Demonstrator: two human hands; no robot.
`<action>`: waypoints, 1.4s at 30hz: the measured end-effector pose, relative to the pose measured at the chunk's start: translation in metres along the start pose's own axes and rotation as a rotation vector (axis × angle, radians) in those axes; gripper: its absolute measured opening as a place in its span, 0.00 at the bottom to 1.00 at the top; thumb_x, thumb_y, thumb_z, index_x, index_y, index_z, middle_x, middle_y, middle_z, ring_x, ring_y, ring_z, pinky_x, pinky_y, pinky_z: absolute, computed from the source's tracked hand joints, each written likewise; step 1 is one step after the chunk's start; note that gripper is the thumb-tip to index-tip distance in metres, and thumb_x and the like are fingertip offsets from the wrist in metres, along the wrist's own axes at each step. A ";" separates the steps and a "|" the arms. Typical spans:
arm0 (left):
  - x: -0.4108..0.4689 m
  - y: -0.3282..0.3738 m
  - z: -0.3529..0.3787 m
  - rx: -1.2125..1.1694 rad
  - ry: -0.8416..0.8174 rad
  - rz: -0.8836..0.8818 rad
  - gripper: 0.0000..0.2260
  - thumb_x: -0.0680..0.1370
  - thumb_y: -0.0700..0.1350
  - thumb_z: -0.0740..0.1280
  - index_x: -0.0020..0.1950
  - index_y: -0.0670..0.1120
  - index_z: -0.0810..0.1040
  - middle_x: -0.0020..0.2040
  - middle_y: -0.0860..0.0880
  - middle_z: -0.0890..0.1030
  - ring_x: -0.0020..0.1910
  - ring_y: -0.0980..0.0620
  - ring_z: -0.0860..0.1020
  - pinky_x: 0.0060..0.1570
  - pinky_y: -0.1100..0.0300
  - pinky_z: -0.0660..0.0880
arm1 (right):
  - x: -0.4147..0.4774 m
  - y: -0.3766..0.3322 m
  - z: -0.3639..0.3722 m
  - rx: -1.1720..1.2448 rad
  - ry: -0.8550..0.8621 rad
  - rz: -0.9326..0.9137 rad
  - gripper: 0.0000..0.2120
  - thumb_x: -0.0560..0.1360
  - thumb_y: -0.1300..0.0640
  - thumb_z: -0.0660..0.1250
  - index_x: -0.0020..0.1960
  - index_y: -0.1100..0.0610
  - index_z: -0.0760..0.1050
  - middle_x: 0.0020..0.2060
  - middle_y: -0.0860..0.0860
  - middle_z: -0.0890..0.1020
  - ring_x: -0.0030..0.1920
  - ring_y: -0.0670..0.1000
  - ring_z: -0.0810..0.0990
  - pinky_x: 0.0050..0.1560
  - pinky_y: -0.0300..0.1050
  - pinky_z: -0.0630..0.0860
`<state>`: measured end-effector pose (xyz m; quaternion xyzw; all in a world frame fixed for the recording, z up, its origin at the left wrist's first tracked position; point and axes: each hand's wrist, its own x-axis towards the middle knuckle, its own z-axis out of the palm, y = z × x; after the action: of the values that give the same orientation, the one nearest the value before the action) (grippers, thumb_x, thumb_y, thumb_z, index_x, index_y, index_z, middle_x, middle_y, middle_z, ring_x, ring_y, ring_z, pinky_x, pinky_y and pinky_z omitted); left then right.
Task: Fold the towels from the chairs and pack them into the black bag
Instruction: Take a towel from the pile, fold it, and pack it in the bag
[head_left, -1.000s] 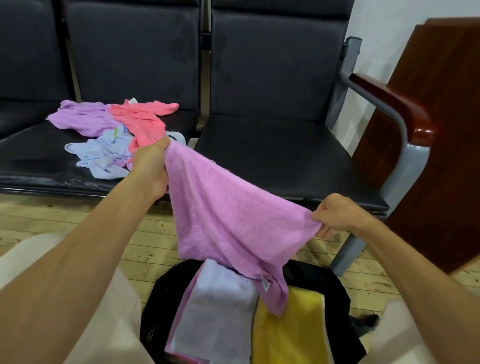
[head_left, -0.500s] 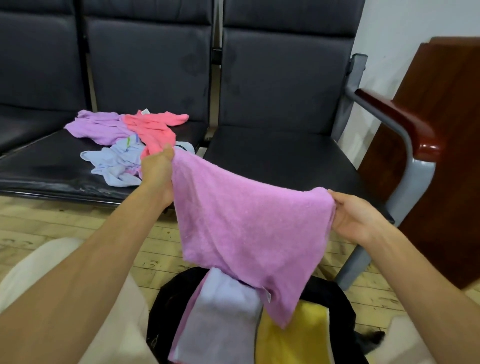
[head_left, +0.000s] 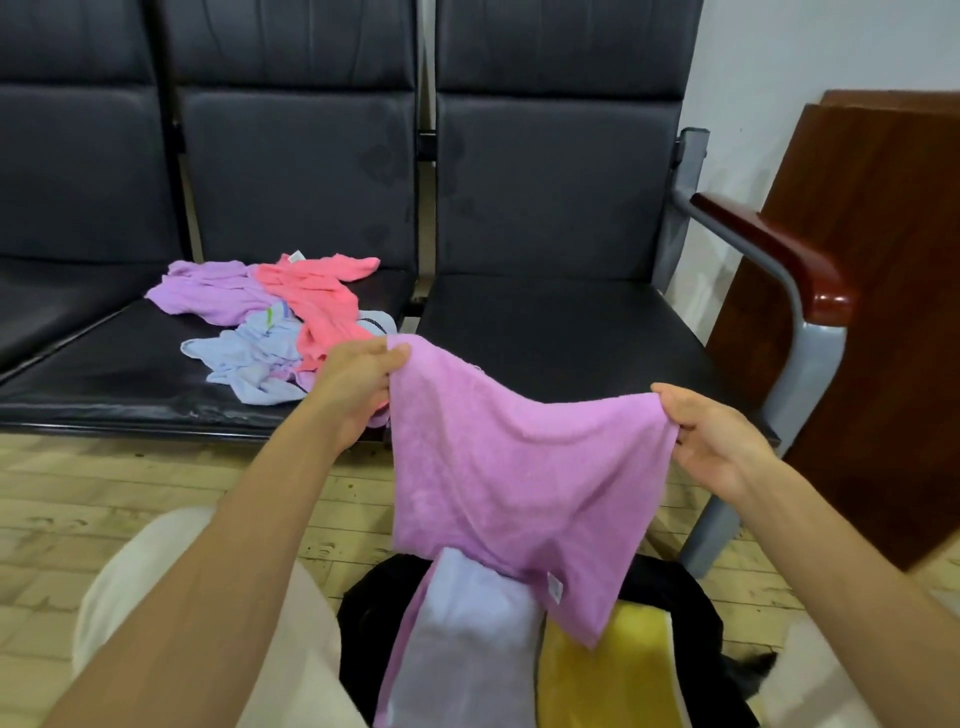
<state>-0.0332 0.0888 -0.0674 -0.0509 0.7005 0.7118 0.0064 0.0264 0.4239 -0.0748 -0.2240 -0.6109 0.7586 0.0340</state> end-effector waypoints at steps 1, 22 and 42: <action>-0.004 0.000 0.002 0.005 0.005 -0.005 0.09 0.78 0.43 0.66 0.40 0.45 0.82 0.37 0.43 0.74 0.36 0.46 0.69 0.36 0.55 0.63 | -0.003 -0.001 0.001 0.064 0.009 0.026 0.10 0.78 0.64 0.64 0.57 0.57 0.79 0.54 0.54 0.80 0.55 0.54 0.79 0.47 0.47 0.76; -0.019 0.161 -0.008 0.025 0.257 0.415 0.13 0.77 0.48 0.66 0.35 0.44 0.79 0.37 0.46 0.76 0.38 0.48 0.72 0.44 0.47 0.77 | -0.063 -0.153 0.028 -0.338 0.471 -0.765 0.12 0.78 0.66 0.63 0.58 0.60 0.80 0.56 0.54 0.81 0.57 0.52 0.76 0.62 0.50 0.74; -0.043 0.186 0.004 0.025 0.207 0.317 0.12 0.68 0.35 0.76 0.49 0.45 0.83 0.53 0.45 0.82 0.54 0.46 0.79 0.45 0.58 0.77 | -0.060 -0.177 -0.003 -0.197 0.111 -0.599 0.17 0.71 0.71 0.71 0.58 0.61 0.81 0.59 0.55 0.79 0.61 0.57 0.76 0.66 0.56 0.73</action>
<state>-0.0054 0.0920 0.1213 -0.0127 0.7054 0.6861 -0.1774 0.0416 0.4516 0.1098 -0.0773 -0.7174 0.6386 0.2674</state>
